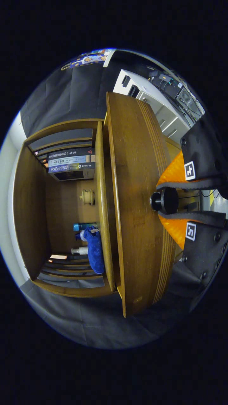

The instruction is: Pull open the drawer, take out the items inside it, and place them on the countertop above the cabinet.

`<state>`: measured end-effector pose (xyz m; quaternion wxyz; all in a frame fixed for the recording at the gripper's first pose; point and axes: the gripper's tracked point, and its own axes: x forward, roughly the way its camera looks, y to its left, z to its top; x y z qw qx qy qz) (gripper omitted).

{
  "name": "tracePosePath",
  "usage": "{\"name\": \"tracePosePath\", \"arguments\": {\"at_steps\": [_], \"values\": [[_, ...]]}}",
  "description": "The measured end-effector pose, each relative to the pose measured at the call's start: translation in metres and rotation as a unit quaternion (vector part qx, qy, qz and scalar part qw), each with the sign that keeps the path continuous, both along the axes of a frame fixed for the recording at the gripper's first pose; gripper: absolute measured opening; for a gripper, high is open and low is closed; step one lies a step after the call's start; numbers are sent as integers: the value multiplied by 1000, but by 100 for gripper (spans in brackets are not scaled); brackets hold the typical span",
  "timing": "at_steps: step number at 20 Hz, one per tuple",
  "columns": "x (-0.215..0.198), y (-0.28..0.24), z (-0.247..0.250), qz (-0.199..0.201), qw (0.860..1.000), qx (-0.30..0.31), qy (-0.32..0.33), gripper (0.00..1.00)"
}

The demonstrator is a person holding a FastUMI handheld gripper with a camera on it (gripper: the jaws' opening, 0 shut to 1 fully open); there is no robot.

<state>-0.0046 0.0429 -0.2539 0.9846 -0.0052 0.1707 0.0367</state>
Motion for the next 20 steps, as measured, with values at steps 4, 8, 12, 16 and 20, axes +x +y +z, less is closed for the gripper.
{"name": "tracePosePath", "arguments": {"at_steps": [4, 8, 12, 16, 20], "values": [[-25, -3, -2, 2, 1000, 8, 8, 35], [-48, -7, -3, 3, 1000, 6, 11, 35], [-51, -7, -4, 6, 1000, 3, 12, 35], [-52, -7, -4, 10, 1000, -7, 18, 39], [-55, -9, -3, 7, 999, -26, 22, 59]]}}
